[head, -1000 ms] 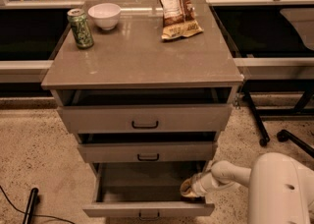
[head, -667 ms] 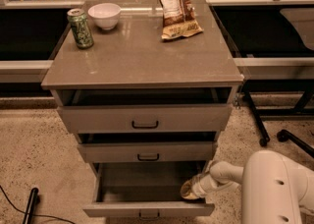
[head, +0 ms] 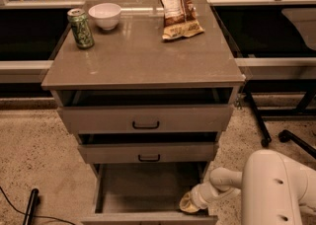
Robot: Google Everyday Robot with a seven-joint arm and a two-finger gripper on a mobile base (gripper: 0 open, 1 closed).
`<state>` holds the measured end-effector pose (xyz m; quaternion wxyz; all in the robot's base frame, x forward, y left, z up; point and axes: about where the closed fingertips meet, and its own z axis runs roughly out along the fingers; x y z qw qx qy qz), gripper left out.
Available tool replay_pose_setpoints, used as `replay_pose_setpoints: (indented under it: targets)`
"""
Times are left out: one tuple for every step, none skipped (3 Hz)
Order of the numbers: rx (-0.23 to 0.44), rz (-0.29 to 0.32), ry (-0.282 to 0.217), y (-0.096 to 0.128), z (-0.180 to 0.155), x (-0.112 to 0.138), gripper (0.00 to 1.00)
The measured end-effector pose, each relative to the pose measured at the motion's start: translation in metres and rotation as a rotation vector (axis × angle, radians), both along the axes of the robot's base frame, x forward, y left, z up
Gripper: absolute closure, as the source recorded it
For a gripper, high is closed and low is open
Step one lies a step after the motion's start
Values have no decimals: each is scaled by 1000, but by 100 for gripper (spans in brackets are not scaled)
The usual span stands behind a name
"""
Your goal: Open bottom drawer
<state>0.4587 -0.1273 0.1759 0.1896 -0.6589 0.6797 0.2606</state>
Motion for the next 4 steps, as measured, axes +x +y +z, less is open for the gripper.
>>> replay_pose_setpoints:
  targets:
    - [66,17,33,8,9,-25,100]
    - [153,75,-8,19,26,-38,100]
    - [194,204,-137,47,62,-40,100]
    - [184,289,-244,71,88,-43,84]
